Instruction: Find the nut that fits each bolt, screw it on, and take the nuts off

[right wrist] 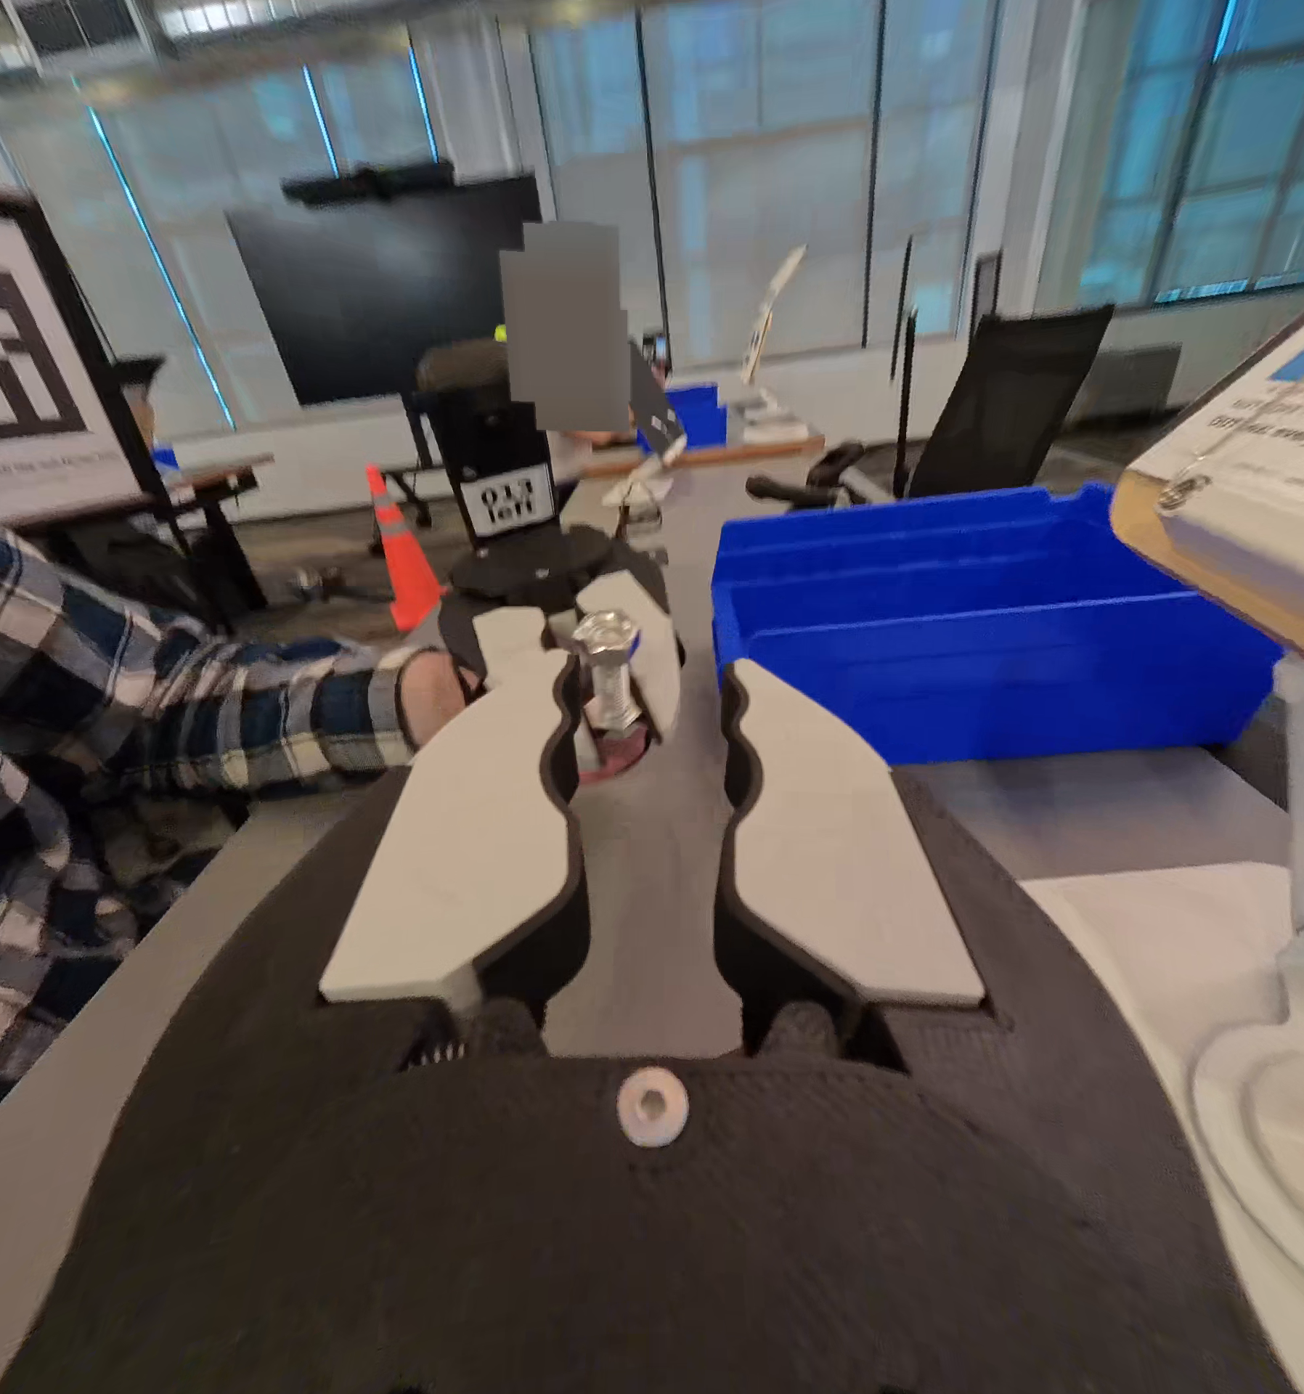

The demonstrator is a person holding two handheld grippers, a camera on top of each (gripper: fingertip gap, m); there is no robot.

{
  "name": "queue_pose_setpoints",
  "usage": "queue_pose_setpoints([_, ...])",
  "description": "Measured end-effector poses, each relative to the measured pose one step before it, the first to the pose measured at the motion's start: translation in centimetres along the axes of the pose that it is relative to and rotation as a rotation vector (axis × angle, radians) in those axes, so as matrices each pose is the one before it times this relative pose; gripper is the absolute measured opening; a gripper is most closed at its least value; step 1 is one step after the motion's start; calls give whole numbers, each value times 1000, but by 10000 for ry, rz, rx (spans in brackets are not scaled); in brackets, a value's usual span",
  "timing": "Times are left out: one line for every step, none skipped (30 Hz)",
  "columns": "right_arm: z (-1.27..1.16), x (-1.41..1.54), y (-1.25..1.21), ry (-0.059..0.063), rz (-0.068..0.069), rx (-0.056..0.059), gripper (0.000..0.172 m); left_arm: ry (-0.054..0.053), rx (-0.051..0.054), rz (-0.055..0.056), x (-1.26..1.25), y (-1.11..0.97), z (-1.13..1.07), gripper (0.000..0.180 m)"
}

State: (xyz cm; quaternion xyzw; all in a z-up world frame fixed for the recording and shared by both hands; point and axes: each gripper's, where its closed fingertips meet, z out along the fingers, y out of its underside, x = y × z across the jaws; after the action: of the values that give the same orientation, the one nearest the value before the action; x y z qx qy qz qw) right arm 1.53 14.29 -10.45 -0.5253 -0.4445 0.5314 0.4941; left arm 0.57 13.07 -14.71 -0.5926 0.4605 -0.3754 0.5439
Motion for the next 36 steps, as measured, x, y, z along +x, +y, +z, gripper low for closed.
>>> queue_pose_setpoints([111, -154, 191, 38, -9, -464, 36, -516, -219, 283, -625, 73, -255, 18])
queue_pose_setpoints([144, -158, 222, 69, 34, -432, 35, -554, -311, 403, -660, 211, -219, 18])
queue_pose_setpoints([213, 89, 333, 253, 36, -452, 32, -456, -363, 487, -485, 323, -145, 18])
queue_pose_setpoints([302, 137, 402, 264, 98, -462, 32, -462, -346, 495, -452, 324, -97, 18])
queue_pose_setpoints([401, 28, 405, 178, 146, -421, 32, -452, -328, 424, -428, 322, -34, 18])
queue_pose_setpoints([452, 48, 351, 213, 138, -342, 32, -286, -284, 372, -185, 272, 31, 18])
queue_pose_setpoints([438, -8, 247, 195, 110, -224, 33, -271, -261, 400, -110, 244, 79, 18])
queue_pose_setpoints([376, -26, 128, 150, 144, -87, 33, -229, -240, 336, -57, 207, 107, 18])
queue_pose_setpoints([283, 66, 84, 142, 230, -36, 34, -68, -101, 221, 115, 27, 88, 18])
queue_pose_setpoints([203, 100, 82, 117, 222, -37, 34, -49, -66, 200, 139, -5, 68, 18])
queue_pose_setpoints([116, 147, 42, 151, 118, -16, 34, -72, -81, 190, 91, 13, 73, 18])
queue_pose_setpoints([56, 142, 12, 154, 1, 5, 34, 7, -88, 145, 162, 36, 79, 18])
queue_pose_setpoints([28, 137, 29, 141, -63, -16, 34, 71, -75, 113, 223, 40, 91, 18])
queue_pose_setpoints([13, 132, 73, 120, -52, -49, 34, -12, -55, 124, 117, 25, 82, 18])
queue_pose_setpoints([27, 36, 111, 40, -19, -85, 33, -32, -94, 112, 82, 72, 80, 18])
queue_pose_setpoints([44, 55, 200, 48, 20, -151, 32, -21, -66, 80, 65, 52, 76, 18])
queue_pose_setpoints([51, 141, 233, 116, 63, -171, 32, -116, -7, 58, -62, -37, 20, 18])
queue_pose_setpoints([31, 86, 143, 79, 115, -97, 31, -137, -106, 138, -86, 82, 48, 18])
queue_pose_setpoints([23, 4, 32, 13, 161, -19, 30, -133, -139, 190, -58, 121, 71, 18])
queue_pose_setpoints([2, 18, 3, 7, 197, 14, 30, -219, -112, 134, -179, 82, 45, 18])
queue_pose_setpoints([20, -3, -15, -31, 222, 31, 29, -209, -64, 124, -183, -4, 12, 18])
queue_pose_setpoints([26, -59, 16, -87, 255, 26, 29, -203, -120, 192, -167, 53, 11, 18])
queue_pose_setpoints([30, -14, 73, -79, 283, -11, 29, -261, -141, 214, -232, 89, 32, 18])
queue_pose_setpoints([28, 21, 51, -77, 297, 21, 28, -208, -122, 184, -156, 75, 35, 18])
queue_pose_setpoints([2, -38, -68, -129, 300, 118, 26, -172, -126, 210, -104, 73, 45, 18])
queue_pose_setpoints([-1, -105, -102, -185, 286, 140, 24, -153, -125, 234, -62, 68, 53, 18])
queue_pose_setpoints([21, -29, -35, -121, 248, 86, 24, -138, -85, 194, -34, 14, 47, 18])
queue_pose_setpoints([22, 68, -3, -36, 167, 62, 23, -54, -36, 114, 38, -55, 39, 18])
queue_pose_setpoints([37, 86, 53, -5, 109, 21, 22, 13, -56, 122, 138, -22, 59, 18])
queue_pose_setpoints([48, 87, 78, -5, 96, 9, 22, -72, -106, 207, 63, 29, 67, 18])
queue_pose_setpoints([0, 92, -17, -2, 89, 78, 19, -75, -114, 224, 59, 40, 39, 18])
queue_pose_setpoints([-40, 106, 3, 14, 49, 55, 19, -30, -40, 110, 62, -35, 17, 18])
queue_pose_setpoints([-18, 77, 92, 12, -7, -54, 19, 29, -52, 32, 72, 34, 48, 18])
queue_pose_setpoints([-11, 42, 104, 25, -69, -73, 19, 34, -4, 16, 62, 22, 22, 18])
queue_pose_setpoints([2, 32, 51, 49, -101, -41, 19, 46, -22, -29, 51, 29, 27, 18])
queue_pose_setpoints([38, 8, 111, 49, -136, -74, 19, 138, -49, -52, 132, 84, 38, 18])
